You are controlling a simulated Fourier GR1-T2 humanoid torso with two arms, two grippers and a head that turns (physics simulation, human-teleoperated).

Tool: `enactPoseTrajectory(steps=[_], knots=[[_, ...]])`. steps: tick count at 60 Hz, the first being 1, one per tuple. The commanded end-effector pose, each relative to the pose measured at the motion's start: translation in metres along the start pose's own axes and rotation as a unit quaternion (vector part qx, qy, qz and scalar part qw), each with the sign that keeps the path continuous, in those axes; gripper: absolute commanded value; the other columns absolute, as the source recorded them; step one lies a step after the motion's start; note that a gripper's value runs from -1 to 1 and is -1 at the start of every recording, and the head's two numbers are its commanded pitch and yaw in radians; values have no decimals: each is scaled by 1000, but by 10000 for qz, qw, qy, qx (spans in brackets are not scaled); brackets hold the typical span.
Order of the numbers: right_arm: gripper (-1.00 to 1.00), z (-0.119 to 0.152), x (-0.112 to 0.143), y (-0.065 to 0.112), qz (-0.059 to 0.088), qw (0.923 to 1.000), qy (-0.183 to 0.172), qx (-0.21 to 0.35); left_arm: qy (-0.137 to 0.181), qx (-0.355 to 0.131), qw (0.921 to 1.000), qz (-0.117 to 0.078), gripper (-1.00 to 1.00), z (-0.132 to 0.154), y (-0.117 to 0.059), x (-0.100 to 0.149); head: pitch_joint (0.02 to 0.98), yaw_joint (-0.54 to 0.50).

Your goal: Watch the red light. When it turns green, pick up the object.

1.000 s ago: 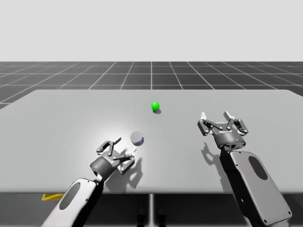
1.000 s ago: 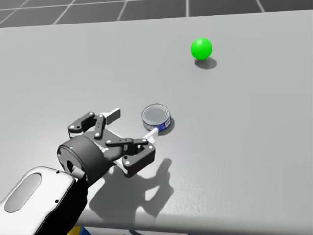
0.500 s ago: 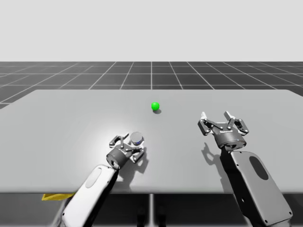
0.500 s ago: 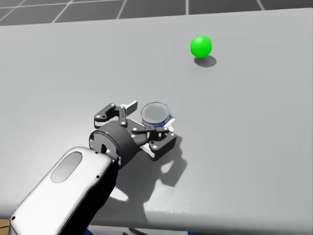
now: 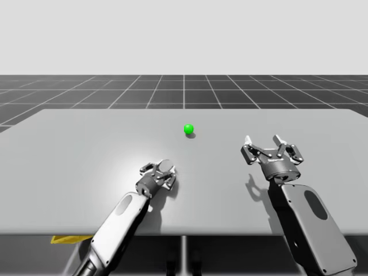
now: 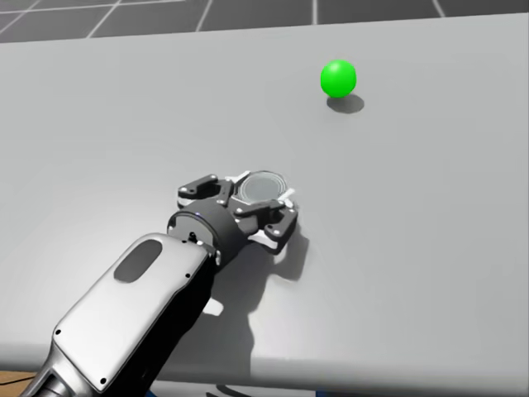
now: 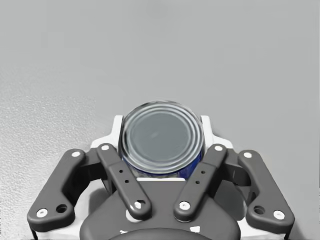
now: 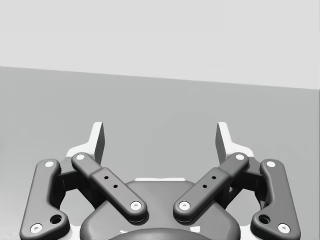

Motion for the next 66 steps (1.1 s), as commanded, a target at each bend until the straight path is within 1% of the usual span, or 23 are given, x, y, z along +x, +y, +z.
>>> enactPoseTrajectory(steps=[1,3,7,12,13,16,23,24,36,44,48,52,53,56,60,64,66], knots=[[-1000,0,1,0,-7,10000,-11,-5,80,-40,10000,14,961,-2,2,-6,833,129],[-1000,1,1,0,-14,10000,-15,-13,84,-54,9999,18,1000,-2,1,-7,829,130],[-1000,1,2,0,-17,10000,-26,-15,87,-89,9999,13,1000,-1,1,-7,822,131],[-1000,1,2,-1,-19,10000,-31,-20,79,-115,9999,-5,1000,0,1,-8,786,132],[-1000,1,2,-1,-18,10000,-34,-18,80,-124,9999,-20,1000,0,1,-8,759,134],[-1000,1,3,-1,-18,10000,-38,-21,84,-133,9999,-29,1000,0,1,-8,731,134],[-1000,1,3,-1,-27,10000,-36,-18,97,-138,9998,-60,1000,0,0,-10,628,138],[-1000,1,3,-1,-32,10000,-34,-14,105,-137,9998,-54,1000,0,0,-10,598,139],[-1000,1,2,-1,-71,10000,-27,1,144,-128,9998,-56,1000,-1,-1,-11,457,129],[-1000,1,2,0,-76,10000,-25,7,142,-133,9998,-58,1000,-1,-1,-10,432,127],[-1000,1,2,-1,-72,10000,-25,4,91,-154,9998,-21,1000,1,-1,-6,430,129],[-1000,1,2,-1,-71,10000,-26,4,31,-154,9998,-75,1000,3,-2,0,429,131],[-1000,1,2,-1,-61,10000,-25,2,-3,-167,9998,-132,1000,5,-2,5,428,132],[-1000,1,1,-1,-54,10000,-27,-2,-71,-173,9997,-173,1000,8,-2,12,427,132],[-1000,0,1,-1,-61,10000,-18,-7,-206,-154,9993,-269,1000,12,1,28,425,133],[-1000,0,1,-1,-78,10000,-5,-3,-278,-134,9991,-295,1000,13,3,37,423,132],[-1000,0,1,-1,-96,10000,0,2,-363,-103,9988,-325,1000,15,6,46,420,131]])
